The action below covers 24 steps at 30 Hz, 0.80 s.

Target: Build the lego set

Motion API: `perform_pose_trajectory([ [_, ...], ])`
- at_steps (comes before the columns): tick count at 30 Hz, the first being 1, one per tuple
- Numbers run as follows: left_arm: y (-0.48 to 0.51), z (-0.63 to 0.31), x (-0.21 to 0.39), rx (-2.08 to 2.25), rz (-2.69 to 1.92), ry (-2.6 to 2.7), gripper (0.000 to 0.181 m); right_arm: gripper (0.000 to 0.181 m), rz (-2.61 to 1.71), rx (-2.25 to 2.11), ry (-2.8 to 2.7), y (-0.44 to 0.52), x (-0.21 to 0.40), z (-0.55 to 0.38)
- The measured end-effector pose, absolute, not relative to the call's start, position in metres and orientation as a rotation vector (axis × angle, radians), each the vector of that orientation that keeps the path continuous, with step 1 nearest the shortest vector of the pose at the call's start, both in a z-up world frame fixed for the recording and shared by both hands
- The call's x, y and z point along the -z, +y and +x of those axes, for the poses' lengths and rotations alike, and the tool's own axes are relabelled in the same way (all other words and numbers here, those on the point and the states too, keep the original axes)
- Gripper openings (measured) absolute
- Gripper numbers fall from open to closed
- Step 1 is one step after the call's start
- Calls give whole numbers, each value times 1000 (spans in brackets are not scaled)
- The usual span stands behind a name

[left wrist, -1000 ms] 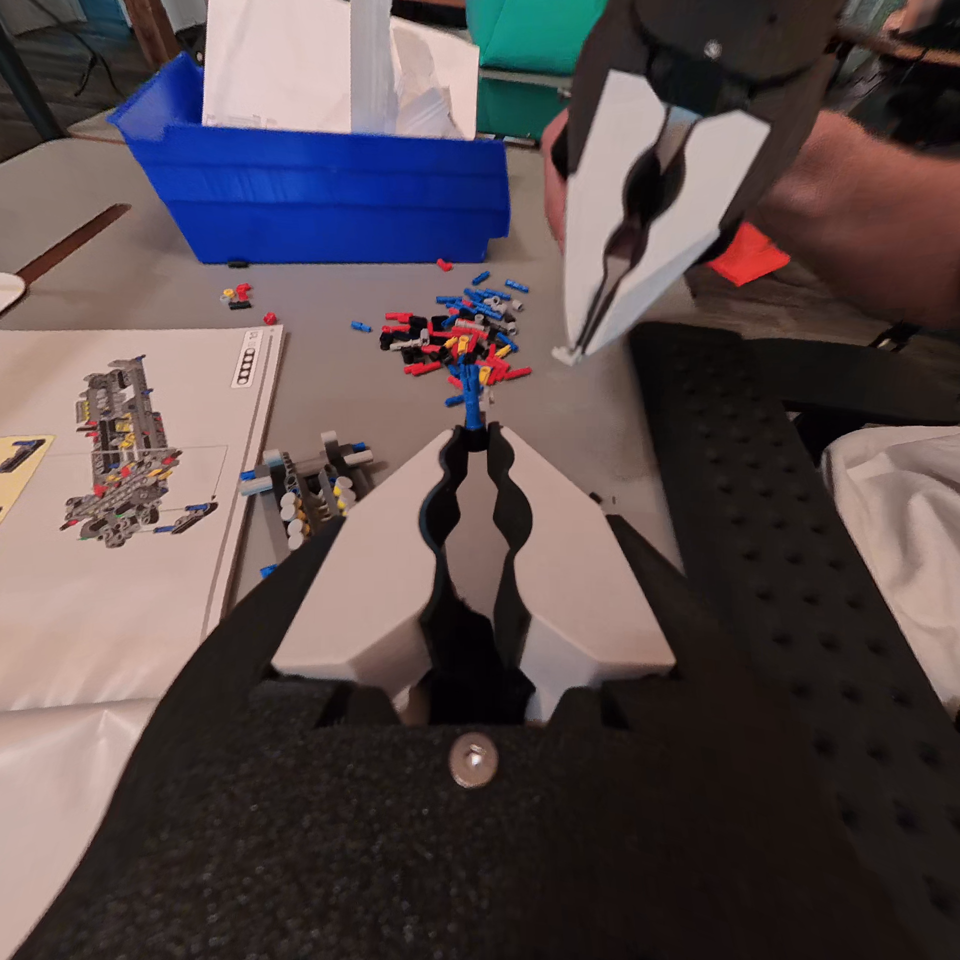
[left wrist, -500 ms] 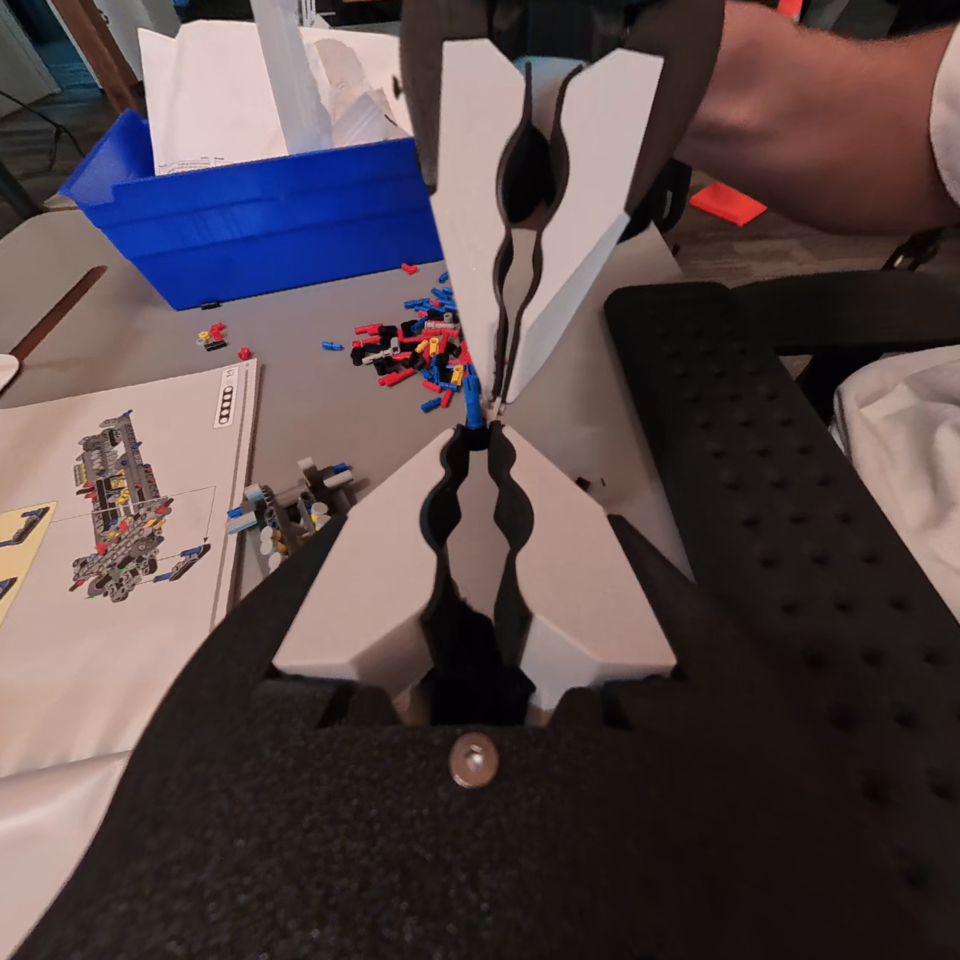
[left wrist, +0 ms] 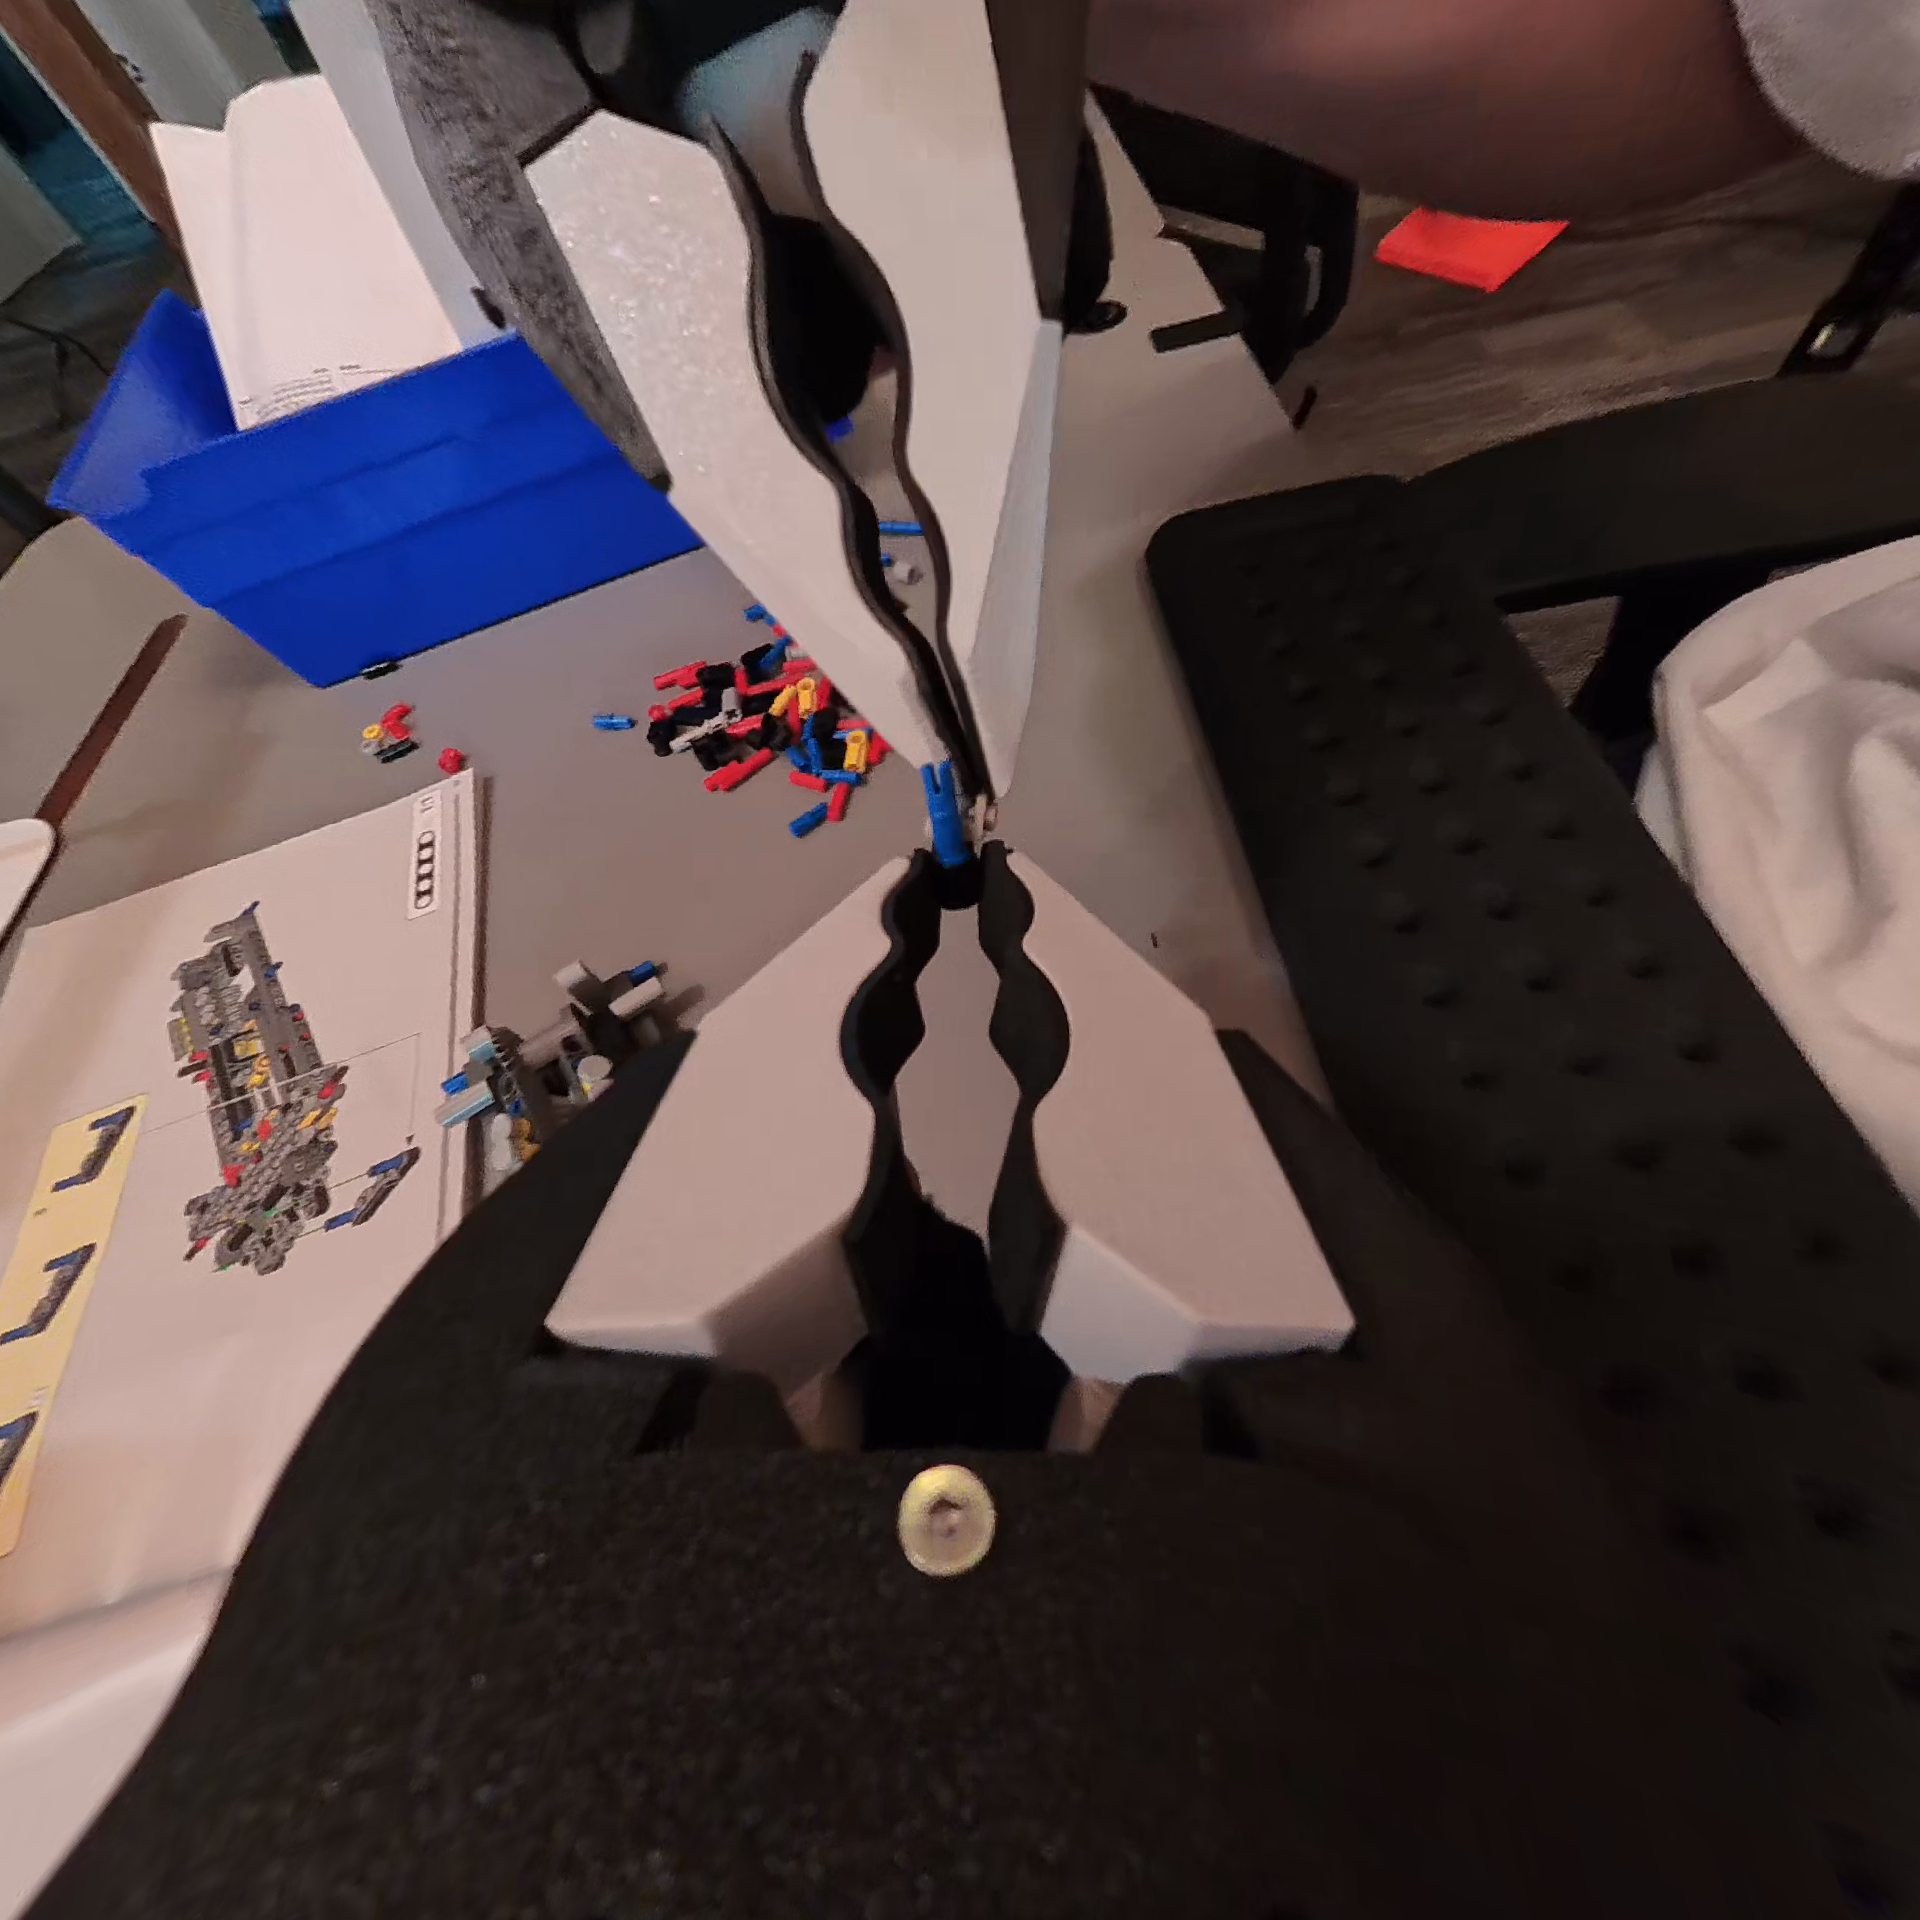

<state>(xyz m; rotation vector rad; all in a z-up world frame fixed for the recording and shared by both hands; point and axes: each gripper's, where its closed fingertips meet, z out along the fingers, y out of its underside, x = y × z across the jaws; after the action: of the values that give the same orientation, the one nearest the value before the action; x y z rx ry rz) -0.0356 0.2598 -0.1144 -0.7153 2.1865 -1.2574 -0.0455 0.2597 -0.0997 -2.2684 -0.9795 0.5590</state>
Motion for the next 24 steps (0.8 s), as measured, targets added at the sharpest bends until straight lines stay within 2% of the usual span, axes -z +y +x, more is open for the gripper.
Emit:
perform_pose_trajectory([
  [15,243,-50,106,1445,-697,2235,6,0,-2259,-966,-1002,244,90,-63],
  [24,244,-48,89,1843,-881,2148,6,0,-2162,-929,-906,252,72,-57],
])
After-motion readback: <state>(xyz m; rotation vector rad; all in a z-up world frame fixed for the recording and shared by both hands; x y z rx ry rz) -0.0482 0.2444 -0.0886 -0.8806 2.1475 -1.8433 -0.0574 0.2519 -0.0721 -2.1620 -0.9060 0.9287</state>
